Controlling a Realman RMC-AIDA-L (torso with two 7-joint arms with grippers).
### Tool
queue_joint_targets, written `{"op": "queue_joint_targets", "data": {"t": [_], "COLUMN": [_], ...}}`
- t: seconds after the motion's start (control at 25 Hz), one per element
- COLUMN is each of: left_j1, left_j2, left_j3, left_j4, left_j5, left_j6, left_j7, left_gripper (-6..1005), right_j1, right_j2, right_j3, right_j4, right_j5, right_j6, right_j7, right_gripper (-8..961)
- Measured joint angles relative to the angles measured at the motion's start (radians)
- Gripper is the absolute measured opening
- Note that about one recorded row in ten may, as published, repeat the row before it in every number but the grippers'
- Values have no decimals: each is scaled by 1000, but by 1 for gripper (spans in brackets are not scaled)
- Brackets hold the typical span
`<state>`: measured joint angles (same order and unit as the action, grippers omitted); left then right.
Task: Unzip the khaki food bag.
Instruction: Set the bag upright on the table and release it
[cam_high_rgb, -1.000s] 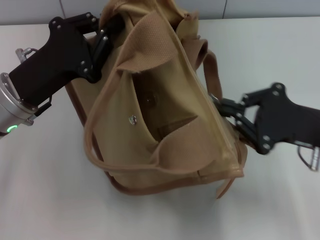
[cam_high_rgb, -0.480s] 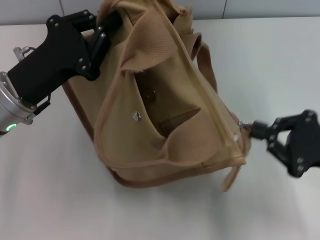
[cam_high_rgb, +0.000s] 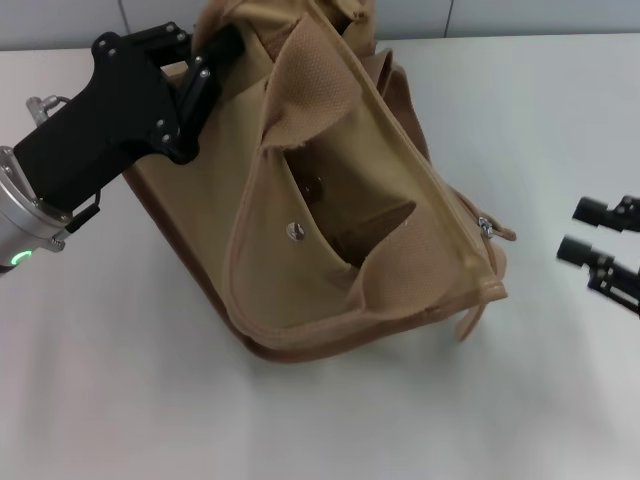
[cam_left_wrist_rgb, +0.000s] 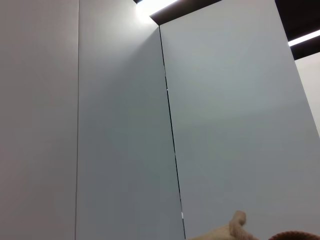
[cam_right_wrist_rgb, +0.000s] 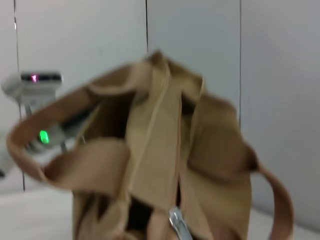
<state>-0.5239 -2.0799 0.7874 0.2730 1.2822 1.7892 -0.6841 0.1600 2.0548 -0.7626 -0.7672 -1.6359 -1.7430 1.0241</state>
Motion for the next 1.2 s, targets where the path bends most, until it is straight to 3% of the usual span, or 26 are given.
{"op": "queue_joint_targets", "data": {"t": [0.24,0.72,0.88,0.96,1.2], "left_j1": [-2,1,-1,0,2], "left_j2": [0,0,0,0,0], "left_j3": [4,6,10,20,60], "left_j4": [0,-5,-18,-29,-88], "left_j5": [0,1,6,7,8], "left_j6": [0,0,-1,-2,-3], "left_j7": [0,0,0,0,46], "left_gripper": [101,104,105,106,107], "right_j1": [85,246,259,256,247], "right_j2": [29,36,38,38,35], "right_j3": [5,-36,-42,-46,-37], "right_j4": [14,176,199,198,170], "right_j5": [-124,-104,-46,60,121], "right_j6": [151,233,269,311,323], "right_j7": [-41,-164,-194,-192,-176], "right_gripper": [443,789,699,654,522]}}
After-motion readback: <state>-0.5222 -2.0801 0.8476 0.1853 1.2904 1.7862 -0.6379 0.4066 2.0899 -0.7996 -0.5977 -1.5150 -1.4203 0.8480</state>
